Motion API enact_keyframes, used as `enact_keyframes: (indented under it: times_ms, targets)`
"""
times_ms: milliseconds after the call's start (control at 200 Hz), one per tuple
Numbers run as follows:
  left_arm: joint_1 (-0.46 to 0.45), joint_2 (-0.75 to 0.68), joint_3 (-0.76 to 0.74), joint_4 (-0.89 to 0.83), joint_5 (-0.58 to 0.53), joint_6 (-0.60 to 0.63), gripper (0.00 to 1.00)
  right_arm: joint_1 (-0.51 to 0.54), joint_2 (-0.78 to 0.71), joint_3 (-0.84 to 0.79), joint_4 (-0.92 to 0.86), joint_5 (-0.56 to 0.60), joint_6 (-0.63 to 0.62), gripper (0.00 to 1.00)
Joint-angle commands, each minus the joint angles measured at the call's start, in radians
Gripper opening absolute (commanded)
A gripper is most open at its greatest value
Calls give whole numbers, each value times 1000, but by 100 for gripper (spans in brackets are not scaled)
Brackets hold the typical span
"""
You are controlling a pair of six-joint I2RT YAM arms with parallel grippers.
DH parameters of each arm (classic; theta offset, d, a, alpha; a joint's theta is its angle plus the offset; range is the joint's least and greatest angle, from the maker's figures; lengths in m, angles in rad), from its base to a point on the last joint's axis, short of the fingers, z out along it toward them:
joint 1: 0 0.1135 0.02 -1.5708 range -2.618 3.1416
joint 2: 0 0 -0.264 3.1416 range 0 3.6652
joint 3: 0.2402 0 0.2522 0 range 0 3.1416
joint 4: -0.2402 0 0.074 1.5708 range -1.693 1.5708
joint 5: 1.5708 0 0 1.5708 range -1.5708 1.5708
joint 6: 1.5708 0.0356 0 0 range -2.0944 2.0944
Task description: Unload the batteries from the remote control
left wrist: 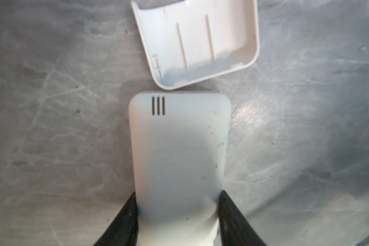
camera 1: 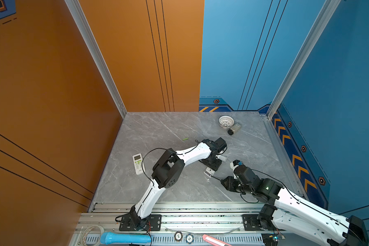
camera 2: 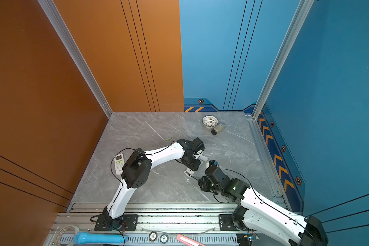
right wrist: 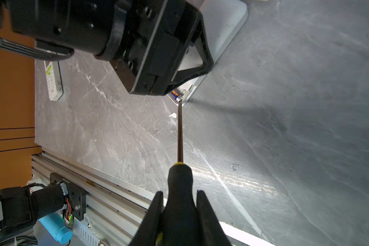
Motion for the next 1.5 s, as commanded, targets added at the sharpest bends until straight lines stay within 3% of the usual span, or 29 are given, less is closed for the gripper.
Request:
enact_keyframes:
  times_ms: [0,400,791,1161,1497]
  targets:
    - [-10,25,-22,-11,67,4,5,-5,25,-9,1,3,9,0]
    - [-22,31,-18,-10,77,1,3,2,86,4,44,26,8,0]
    - [-11,28,-13,-12,81,7,3,11,-70,-150,247,13,16,0]
    - [-2,33,-7,-13,78,6,3,30,-144,-141,302,18,-6,0]
    - [13,38,-3,-12,44,-12,3,41,-178,-118,247,23,-15,0]
